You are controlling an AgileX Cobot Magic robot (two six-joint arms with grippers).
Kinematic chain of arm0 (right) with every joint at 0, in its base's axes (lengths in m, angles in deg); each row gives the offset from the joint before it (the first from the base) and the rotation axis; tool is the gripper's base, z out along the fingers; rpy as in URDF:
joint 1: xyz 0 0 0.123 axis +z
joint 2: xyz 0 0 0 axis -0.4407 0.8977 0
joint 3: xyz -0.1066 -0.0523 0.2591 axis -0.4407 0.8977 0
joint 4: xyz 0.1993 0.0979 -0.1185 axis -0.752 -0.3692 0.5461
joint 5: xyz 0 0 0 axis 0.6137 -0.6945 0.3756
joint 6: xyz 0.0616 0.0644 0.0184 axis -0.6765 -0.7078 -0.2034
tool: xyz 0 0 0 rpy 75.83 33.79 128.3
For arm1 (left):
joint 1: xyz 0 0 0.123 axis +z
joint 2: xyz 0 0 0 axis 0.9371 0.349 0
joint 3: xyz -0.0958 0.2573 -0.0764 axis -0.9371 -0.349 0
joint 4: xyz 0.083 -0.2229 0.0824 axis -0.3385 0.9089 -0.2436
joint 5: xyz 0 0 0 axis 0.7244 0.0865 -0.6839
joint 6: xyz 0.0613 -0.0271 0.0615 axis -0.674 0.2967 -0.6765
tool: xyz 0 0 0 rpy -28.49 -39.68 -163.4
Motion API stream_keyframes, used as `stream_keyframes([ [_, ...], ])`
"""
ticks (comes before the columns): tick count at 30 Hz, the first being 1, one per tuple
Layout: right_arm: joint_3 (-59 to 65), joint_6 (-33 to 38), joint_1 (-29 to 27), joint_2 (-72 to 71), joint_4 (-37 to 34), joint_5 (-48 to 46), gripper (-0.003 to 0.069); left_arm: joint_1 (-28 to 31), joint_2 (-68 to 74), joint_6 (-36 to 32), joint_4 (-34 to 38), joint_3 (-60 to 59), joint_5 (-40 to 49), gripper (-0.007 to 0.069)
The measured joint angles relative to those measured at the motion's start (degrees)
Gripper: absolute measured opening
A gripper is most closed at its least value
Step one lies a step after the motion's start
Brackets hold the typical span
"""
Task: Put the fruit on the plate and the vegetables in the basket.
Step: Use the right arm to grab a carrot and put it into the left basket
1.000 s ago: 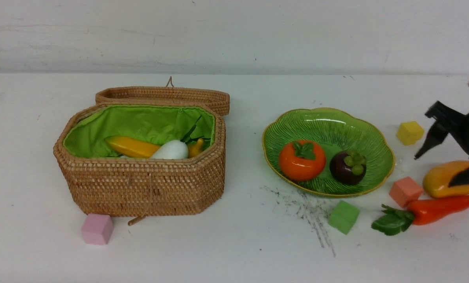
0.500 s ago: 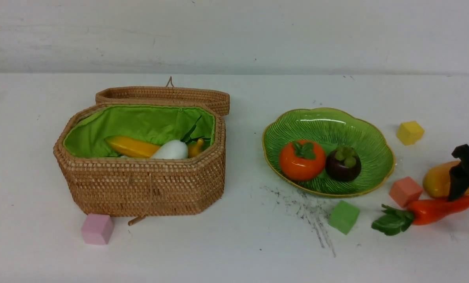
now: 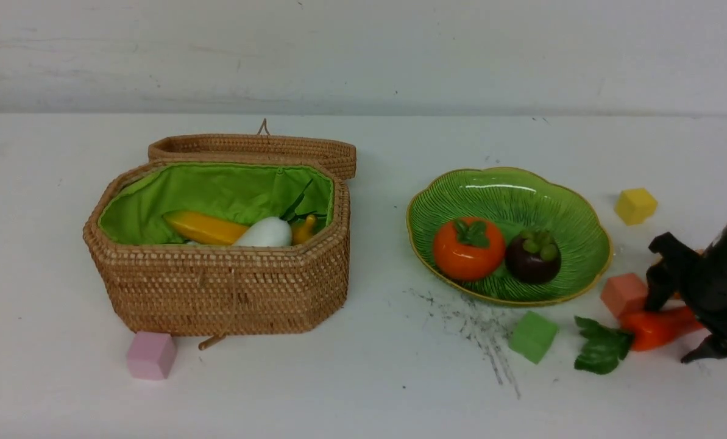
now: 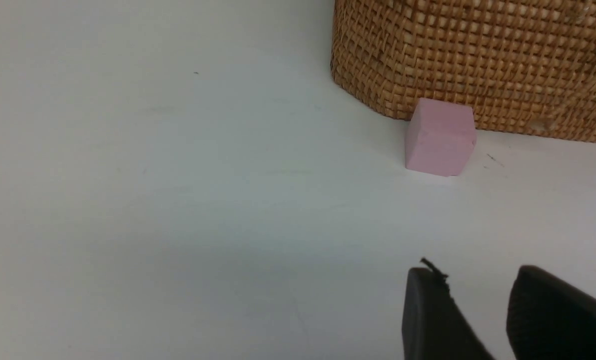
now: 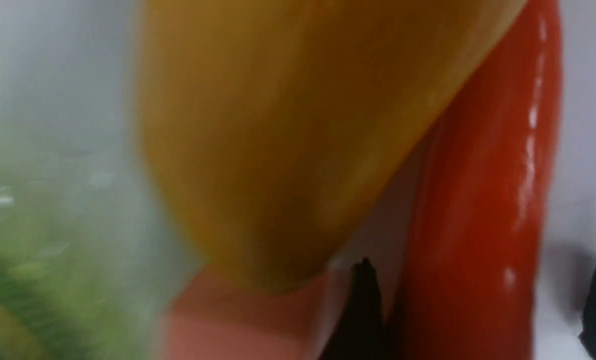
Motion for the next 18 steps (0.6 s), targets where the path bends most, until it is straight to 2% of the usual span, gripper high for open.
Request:
stream_keyframes([
  [3, -0.36, 0.6, 0.21, 0.27, 0.12, -1.75, 0.0512, 0.0, 0.0, 0.0, 0.0, 0.0, 0.0, 0.0231],
  [6, -0.19, 1.87, 1.14, -0.29, 0.47, -6.05, 0.037, 0.0, 0.0, 0.0, 0.0, 0.0, 0.0, 0.0237],
  [11, 0.01, 8.52, 4.29, -6.99, 2.84, -7.06, 0.0367, 0.0, 0.0, 0.0, 0.0, 0.0, 0.0, 0.0238],
  [13, -1.19, 14.45, 6.29, -12.57, 1.49, -4.69, 0.0367, 0.0, 0.0, 0.0, 0.0, 0.0, 0.0, 0.0238],
  [14, -1.19, 14.45, 6.55, -13.08, 1.17, -4.38, 0.0367, 0.0, 0.0, 0.0, 0.0, 0.0, 0.0, 0.0238],
  [17, -4.12, 28.11, 11.78, -18.97, -6.48, 2.61, 0.0367, 0.0, 0.0, 0.0, 0.0, 0.0, 0.0, 0.0238],
  [18, -6.16, 36.94, 15.62, -20.58, -11.72, 7.25, 0.0367, 0.0, 0.0, 0.0, 0.0, 0.0, 0.0, 0.0238],
])
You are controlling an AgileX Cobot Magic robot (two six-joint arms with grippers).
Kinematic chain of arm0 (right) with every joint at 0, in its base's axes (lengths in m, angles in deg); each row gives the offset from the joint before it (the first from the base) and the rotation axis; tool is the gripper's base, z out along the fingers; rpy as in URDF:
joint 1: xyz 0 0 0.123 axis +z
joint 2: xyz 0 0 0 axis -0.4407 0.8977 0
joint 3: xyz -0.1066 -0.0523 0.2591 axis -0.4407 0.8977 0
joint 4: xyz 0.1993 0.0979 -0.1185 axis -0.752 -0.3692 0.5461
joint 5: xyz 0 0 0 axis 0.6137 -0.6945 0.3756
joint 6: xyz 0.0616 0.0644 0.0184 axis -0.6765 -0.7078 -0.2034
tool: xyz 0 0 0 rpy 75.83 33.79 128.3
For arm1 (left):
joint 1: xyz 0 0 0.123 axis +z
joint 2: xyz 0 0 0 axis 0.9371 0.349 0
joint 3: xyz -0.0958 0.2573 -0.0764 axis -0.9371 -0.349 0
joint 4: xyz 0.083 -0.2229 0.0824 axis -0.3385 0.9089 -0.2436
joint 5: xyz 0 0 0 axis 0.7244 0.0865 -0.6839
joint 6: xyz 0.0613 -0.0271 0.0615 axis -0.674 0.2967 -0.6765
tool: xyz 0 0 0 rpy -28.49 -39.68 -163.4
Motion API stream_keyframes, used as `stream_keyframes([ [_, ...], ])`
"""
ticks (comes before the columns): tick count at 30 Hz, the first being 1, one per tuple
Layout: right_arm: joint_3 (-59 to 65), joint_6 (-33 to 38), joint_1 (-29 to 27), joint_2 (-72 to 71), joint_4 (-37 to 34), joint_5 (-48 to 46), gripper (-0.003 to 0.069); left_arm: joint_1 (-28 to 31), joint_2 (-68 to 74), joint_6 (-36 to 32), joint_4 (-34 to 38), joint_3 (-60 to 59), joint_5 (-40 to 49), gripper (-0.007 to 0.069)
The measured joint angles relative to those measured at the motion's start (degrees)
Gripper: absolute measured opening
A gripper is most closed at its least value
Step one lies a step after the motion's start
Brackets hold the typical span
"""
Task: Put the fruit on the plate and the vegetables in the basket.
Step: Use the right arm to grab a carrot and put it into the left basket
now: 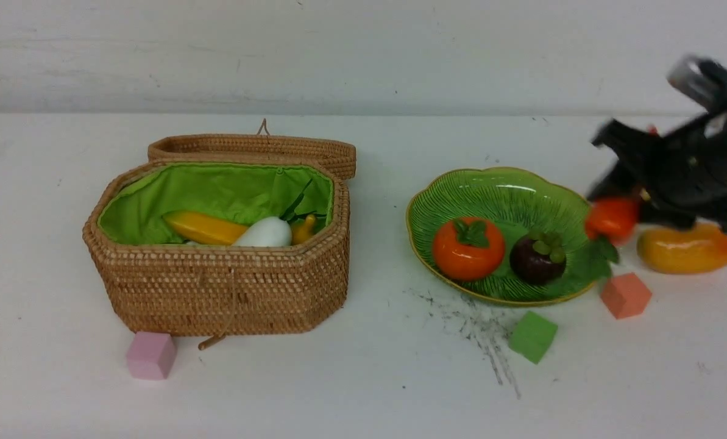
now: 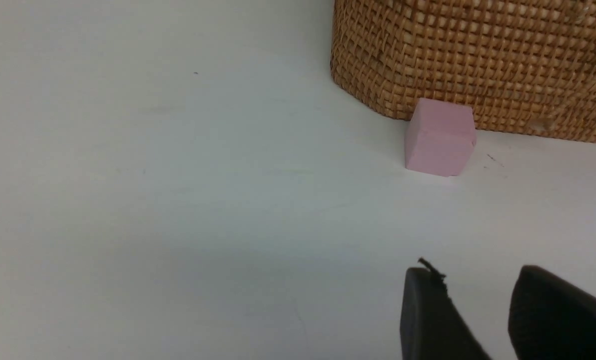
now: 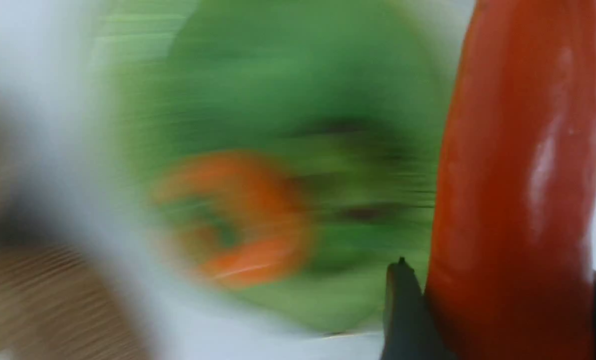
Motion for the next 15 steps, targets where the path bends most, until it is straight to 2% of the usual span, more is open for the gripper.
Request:
stream_keyframes([
  [1, -2.69, 10.37, 4.95, -0.37, -6.09, 4.76, 0.0367, 0.0, 0.0, 0.0, 0.0, 0.0, 0.0, 0.0238],
  [3, -6.56, 24.47, 9.79, 0.65, -11.48, 7.73, 0.0367, 0.0, 0.0, 0.0, 0.0, 0.0, 0.0, 0.0238],
  [4, -8.78, 28.96, 12.07, 1.64, -14.1, 8.47, 0.0367, 0.0, 0.0, 0.0, 0.0, 0.0, 0.0, 0.0238],
  [5, -13.01, 38.52, 15.54, 4.17, -18.52, 8.99, 0.0367, 0.0, 0.0, 0.0, 0.0, 0.0, 0.0, 0.0239],
  [6, -16.17, 44.34, 17.6, 6.54, -21.55, 8.87, 0.0367, 0.0, 0.0, 0.0, 0.0, 0.0, 0.0, 0.0238],
  [7, -18.73, 48.52, 18.67, 8.13, -23.23, 8.73, 0.0367, 0.0, 0.0, 0.0, 0.0, 0.0, 0.0, 0.0238],
  [8, -19.39, 49.5, 19.32, 9.29, -24.29, 8.51, 0.0367, 0.0, 0.0, 0.0, 0.0, 0.0, 0.0, 0.0238],
  [9, -24.42, 56.39, 21.44, 14.24, -27.78, 7.95, 0.0367, 0.0, 0.0, 0.0, 0.0, 0.0, 0.0, 0.0238],
  [10, -26.82, 59.81, 22.29, 16.89, -29.13, 7.95, 0.0367, 0.0, 0.0, 0.0, 0.0, 0.0, 0.0, 0.0238],
  [11, -27.96, 60.42, 22.48, 17.55, -29.41, 7.95, 0.0367, 0.0, 0.0, 0.0, 0.0, 0.0, 0.0, 0.0238],
  [12, -32.3, 64.87, 23.87, 23.5, -31.0, 8.67, 0.0367, 0.0, 0.0, 0.0, 0.0, 0.0, 0.0, 0.0238],
  [15, -39.31, 68.64, 25.12, 31.89, -31.81, 10.87, 0.0367, 0.0, 0.0, 0.0, 0.0, 0.0, 0.0, 0.0238],
])
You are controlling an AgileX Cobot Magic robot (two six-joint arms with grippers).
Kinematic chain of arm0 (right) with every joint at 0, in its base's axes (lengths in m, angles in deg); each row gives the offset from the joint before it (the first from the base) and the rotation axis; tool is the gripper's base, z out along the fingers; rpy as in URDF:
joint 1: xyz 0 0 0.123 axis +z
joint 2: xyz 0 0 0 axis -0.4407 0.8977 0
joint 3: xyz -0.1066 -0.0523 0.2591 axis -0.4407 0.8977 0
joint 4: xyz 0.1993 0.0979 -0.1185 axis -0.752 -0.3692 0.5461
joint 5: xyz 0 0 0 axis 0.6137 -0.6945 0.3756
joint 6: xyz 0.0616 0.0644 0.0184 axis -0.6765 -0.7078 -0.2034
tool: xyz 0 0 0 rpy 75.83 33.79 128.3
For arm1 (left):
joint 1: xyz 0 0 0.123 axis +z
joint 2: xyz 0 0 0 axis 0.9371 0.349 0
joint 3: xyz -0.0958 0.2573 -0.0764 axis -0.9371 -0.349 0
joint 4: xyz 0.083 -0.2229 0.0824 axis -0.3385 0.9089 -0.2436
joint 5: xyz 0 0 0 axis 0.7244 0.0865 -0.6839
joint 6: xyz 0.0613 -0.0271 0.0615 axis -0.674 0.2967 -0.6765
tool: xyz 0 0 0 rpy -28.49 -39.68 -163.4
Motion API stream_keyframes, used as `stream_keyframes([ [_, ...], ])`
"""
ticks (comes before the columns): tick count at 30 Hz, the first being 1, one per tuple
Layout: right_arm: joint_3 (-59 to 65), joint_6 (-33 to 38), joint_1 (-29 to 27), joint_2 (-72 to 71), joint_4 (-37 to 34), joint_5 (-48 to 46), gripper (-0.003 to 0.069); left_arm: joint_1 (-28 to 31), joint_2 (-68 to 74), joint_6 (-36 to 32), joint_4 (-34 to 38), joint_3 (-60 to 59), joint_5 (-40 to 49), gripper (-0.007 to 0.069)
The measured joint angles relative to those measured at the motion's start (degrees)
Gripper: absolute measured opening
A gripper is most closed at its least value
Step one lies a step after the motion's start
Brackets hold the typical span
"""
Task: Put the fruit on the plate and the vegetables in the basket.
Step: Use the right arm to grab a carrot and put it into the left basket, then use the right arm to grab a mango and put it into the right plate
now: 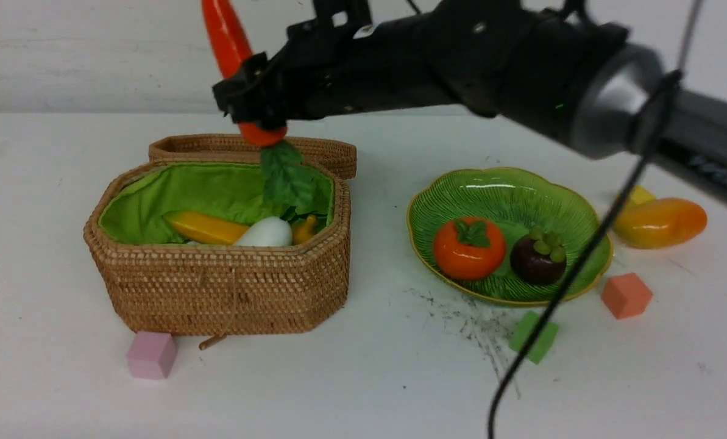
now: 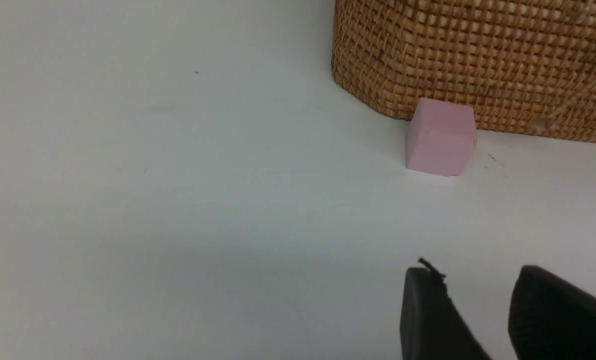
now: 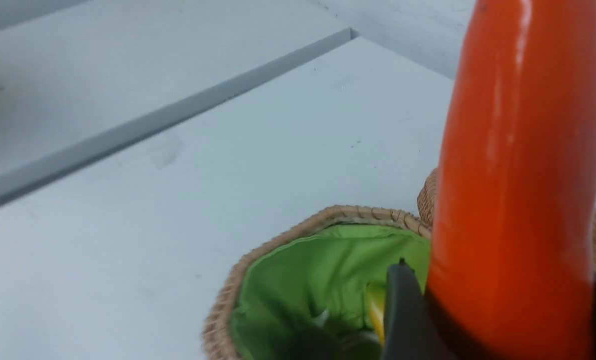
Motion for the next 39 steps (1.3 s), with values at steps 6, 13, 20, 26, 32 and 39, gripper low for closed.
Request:
stream_keyframes([
  [6, -7.88, -1.85, 0.34, 9.68, 0.79, -2.38, 0.0414, 0.0, 0.0, 0.0, 0.0, 0.0, 0.0, 0.0238],
  [13, -9.74, -10.81, 0.34, 8.32, 17.19, -10.42, 0.067, 0.0, 0.0, 0.0, 0.0, 0.0, 0.0, 0.0238],
  [20, -9.94, -37.95, -1.67, -4.39, 54.01, -26.7, 0.0666, 0.0, 0.0, 0.0, 0.0, 0.0, 0.0, 0.0238],
  [26, -5.08, -58.77, -14.67, -14.39, 67.26, -36.77, 0.0633, 0.0, 0.0, 0.0, 0.0, 0.0, 0.0, 0.0238],
  [32, 9.47, -67.8, -32.11, -18.09, 55.58, -35.48, 0.0596, 0.0, 0.0, 0.0, 0.0, 0.0, 0.0, 0.0238],
  [39, 15.17, -78.75, -48.55, -11.84, 39.44, -30.97, 0.0596, 0.0, 0.0, 0.0, 0.0, 0.0, 0.0, 0.0238],
])
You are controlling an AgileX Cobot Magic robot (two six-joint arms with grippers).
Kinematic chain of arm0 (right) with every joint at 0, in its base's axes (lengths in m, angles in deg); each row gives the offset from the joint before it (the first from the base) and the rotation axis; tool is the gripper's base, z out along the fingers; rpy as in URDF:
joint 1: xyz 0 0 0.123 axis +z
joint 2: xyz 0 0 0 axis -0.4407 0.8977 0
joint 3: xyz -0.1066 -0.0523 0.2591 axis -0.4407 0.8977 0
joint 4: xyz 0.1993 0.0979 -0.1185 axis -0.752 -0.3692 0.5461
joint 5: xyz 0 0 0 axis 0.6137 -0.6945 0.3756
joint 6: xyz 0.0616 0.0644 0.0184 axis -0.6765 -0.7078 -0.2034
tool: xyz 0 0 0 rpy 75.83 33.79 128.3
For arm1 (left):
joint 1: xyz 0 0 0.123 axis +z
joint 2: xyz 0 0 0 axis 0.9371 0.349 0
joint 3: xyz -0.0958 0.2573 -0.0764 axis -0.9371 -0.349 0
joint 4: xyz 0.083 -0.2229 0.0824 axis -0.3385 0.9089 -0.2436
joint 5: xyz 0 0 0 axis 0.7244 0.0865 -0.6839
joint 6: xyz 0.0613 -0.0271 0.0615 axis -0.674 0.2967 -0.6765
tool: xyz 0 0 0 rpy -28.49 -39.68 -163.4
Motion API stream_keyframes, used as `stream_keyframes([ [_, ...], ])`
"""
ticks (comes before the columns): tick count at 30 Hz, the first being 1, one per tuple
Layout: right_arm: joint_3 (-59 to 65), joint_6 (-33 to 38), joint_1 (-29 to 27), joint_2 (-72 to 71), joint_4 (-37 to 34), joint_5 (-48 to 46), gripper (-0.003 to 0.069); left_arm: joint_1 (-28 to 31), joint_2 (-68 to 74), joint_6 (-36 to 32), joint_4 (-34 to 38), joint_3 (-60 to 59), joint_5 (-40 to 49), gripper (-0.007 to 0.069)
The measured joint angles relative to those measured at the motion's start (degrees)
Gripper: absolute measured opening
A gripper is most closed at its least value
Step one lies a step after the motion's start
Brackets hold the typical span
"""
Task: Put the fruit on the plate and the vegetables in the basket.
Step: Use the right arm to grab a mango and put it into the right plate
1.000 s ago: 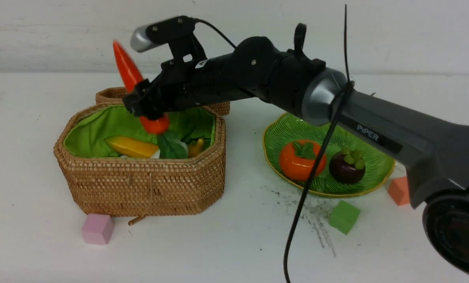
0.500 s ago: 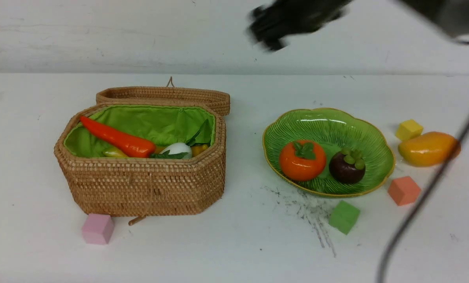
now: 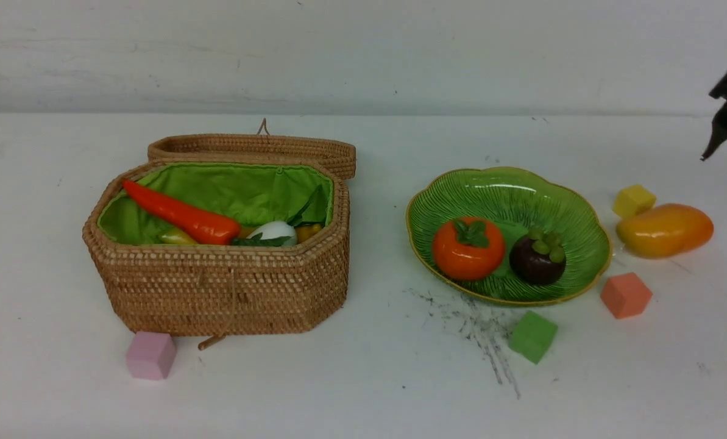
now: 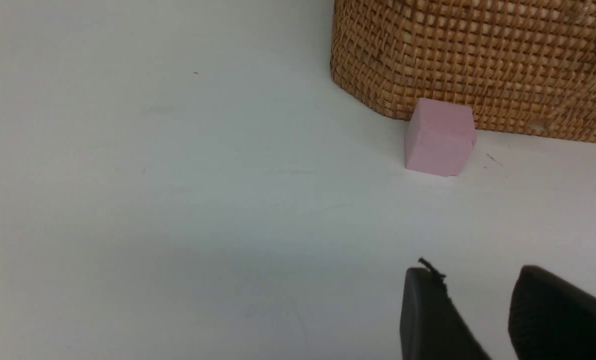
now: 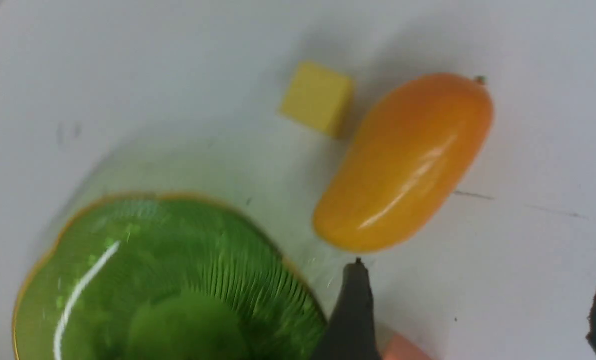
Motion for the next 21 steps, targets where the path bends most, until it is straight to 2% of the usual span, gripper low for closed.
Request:
stream_keyframes([
  [5, 0.13, 2.59, -1.16, 6.05, -7.96, 4.6, 0.0596, 0.0, 0.0, 0.0, 0.0, 0.0, 0.0, 0.0238],
  [9, 0.13, 4.05, -0.68, 9.86, -11.38, 9.3, 0.0596, 0.0, 0.0, 0.0, 0.0, 0.0, 0.0, 0.0238],
  [13, 0.13, 4.25, -0.62, 13.35, -12.2, 12.23, 0.0596, 0.0, 0.0, 0.0, 0.0, 0.0, 0.0, 0.0238],
  [21, -0.19, 4.25, -0.62, 18.19, -12.59, 12.14, 0.0594, 0.0, 0.0, 0.0, 0.0, 0.0, 0.0, 0.0238],
])
